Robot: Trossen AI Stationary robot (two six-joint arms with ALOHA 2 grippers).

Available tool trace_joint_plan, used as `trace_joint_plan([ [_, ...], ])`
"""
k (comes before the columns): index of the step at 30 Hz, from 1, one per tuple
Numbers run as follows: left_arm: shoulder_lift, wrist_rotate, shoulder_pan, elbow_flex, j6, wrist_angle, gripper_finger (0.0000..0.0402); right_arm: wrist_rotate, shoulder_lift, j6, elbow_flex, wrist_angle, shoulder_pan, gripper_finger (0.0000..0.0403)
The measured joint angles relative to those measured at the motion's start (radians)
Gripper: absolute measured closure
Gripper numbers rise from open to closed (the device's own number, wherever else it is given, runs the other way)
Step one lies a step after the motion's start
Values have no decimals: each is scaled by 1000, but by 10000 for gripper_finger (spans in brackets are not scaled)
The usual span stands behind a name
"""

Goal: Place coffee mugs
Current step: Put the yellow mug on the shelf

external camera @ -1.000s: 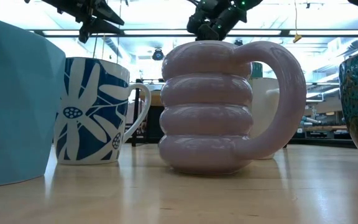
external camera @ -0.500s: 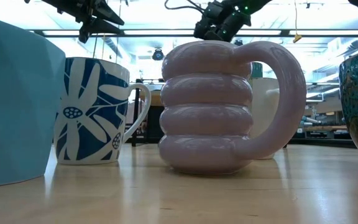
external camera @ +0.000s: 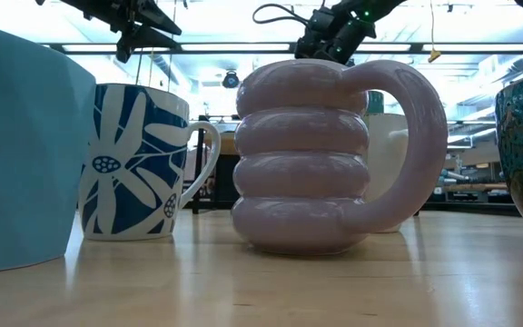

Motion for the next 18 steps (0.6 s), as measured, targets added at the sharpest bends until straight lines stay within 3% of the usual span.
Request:
trace_joint_plan([
  [18,0,0,0,0,2,0,261,28,-21,-52,-2,-51,-38,358],
])
